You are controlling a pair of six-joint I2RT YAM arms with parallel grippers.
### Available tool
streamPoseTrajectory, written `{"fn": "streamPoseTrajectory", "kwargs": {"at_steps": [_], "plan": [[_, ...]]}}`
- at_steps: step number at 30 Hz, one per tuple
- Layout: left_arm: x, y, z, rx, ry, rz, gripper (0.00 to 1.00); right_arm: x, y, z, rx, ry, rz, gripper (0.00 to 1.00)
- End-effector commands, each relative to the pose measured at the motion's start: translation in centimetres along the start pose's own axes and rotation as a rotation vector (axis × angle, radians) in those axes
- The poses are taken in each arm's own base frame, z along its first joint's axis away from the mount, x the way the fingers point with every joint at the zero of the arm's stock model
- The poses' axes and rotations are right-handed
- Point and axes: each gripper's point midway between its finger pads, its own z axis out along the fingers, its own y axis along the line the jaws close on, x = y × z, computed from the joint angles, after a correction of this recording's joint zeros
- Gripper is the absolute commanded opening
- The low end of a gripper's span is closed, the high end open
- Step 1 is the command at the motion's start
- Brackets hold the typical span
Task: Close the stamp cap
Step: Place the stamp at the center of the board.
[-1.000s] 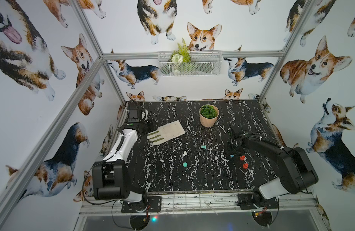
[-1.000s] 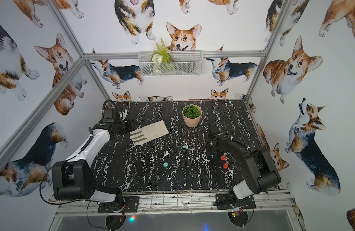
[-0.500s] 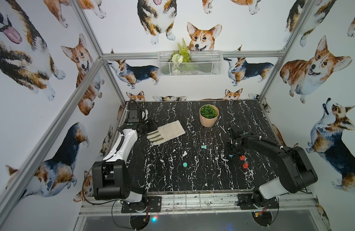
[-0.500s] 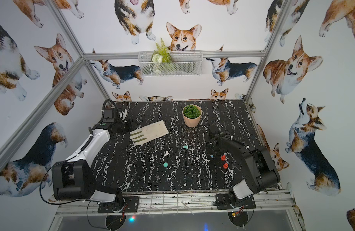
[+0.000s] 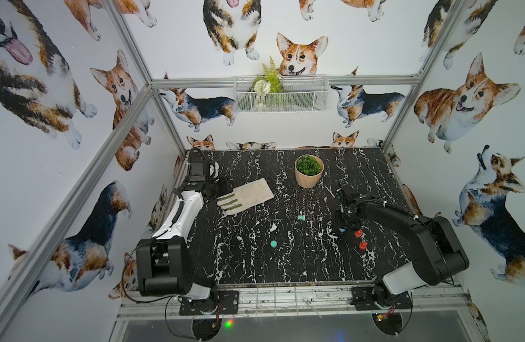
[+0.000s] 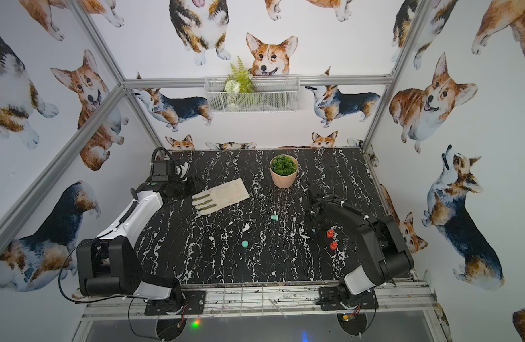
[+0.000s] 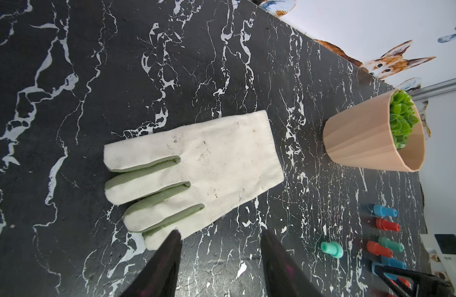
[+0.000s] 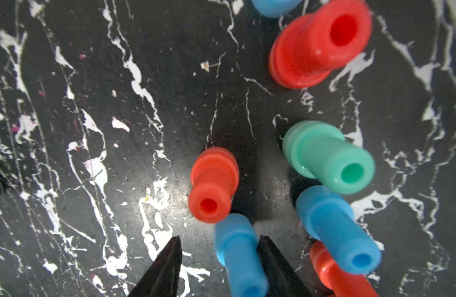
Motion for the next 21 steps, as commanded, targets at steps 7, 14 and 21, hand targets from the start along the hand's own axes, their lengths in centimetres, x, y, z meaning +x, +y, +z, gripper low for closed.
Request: {"fn": "streamPoseTrajectory", "kwargs": {"at_steps": [7, 14, 21], "plan": [[-0.66, -0.29, -0.26, 0.009, -0.024, 0.012, 0.53, -0.03, -0.09, -0.85, 0.004, -0.003, -0.005, 0.52], [-0.69, -0.27, -0.30, 0.008, -0.025, 0.013, 0.53, 0.07, 0.18, -0.42, -0.010, 0.007, -0.002, 0.40], [-0.63, -0.24, -0.27, 0.006, -0.023, 0.013, 0.53, 0.29, 0.06, -0.16, -0.005, 0.013, -0.005, 0.20]]}}
